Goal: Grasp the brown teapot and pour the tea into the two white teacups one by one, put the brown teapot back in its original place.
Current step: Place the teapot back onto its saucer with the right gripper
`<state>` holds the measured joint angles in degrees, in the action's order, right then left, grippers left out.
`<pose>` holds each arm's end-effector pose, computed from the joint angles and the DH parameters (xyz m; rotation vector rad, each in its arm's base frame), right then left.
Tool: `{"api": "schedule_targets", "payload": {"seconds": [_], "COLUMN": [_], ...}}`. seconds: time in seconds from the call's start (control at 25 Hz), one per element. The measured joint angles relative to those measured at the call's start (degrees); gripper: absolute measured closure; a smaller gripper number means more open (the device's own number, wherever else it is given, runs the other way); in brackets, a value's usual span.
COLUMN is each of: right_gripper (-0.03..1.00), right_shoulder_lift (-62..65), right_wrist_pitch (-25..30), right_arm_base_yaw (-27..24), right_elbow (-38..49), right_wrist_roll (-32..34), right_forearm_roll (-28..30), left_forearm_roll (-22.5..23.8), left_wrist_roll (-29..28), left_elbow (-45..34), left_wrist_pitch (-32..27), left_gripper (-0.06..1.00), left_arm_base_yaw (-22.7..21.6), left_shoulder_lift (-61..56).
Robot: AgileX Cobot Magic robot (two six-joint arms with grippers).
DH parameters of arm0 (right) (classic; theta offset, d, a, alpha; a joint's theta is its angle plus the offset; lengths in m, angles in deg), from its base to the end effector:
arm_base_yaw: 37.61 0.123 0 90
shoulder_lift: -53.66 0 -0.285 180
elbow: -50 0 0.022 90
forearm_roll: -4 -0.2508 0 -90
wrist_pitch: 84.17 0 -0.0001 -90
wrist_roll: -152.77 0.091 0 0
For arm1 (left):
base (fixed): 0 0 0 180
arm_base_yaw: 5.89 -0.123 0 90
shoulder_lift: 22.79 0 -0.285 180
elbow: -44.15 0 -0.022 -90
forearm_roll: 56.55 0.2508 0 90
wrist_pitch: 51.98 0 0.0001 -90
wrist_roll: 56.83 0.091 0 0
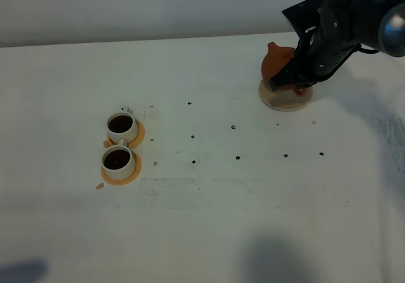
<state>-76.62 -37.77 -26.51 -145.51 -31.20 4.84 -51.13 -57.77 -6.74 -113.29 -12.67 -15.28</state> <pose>0.4422 0.0858 0.1692 -0.3805 2.7870 0.0117 -0.0025 0.0073 0.2655 -0.1436 2.0854 0.1761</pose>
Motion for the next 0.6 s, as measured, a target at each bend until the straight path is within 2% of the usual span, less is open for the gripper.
{"api": "schedule_targets", "payload": {"seconds": [0.44, 0.52, 0.6], "right_gripper": [0.88, 0.85, 0.78], "right_shoulder_lift": [-2.8, -2.8, -2.8], "right_wrist_pitch": [0.5, 0.5, 0.7], "right_arm_base_yaw": [-0.1, -0.1, -0.1], "right_elbow": [0.0, 0.0, 0.0], "right_wrist_roll": [-0.6, -0.4, -0.2], "right_forearm_roll": [-2.0, -2.0, -2.0], "left_forearm_roll": [0.0, 0.0, 0.0], "left_wrist_roll": [0.0, 0.0, 0.0], "left_elbow": [0.0, 0.0, 0.0], "left_wrist_pitch": [0.0, 0.0, 0.0], "left_gripper": [0.67, 0.67, 0.67], "left_arm_base_yaw": [0.0, 0.0, 0.0], "left_shoulder_lift": [0.0, 0.0, 0.0]}}
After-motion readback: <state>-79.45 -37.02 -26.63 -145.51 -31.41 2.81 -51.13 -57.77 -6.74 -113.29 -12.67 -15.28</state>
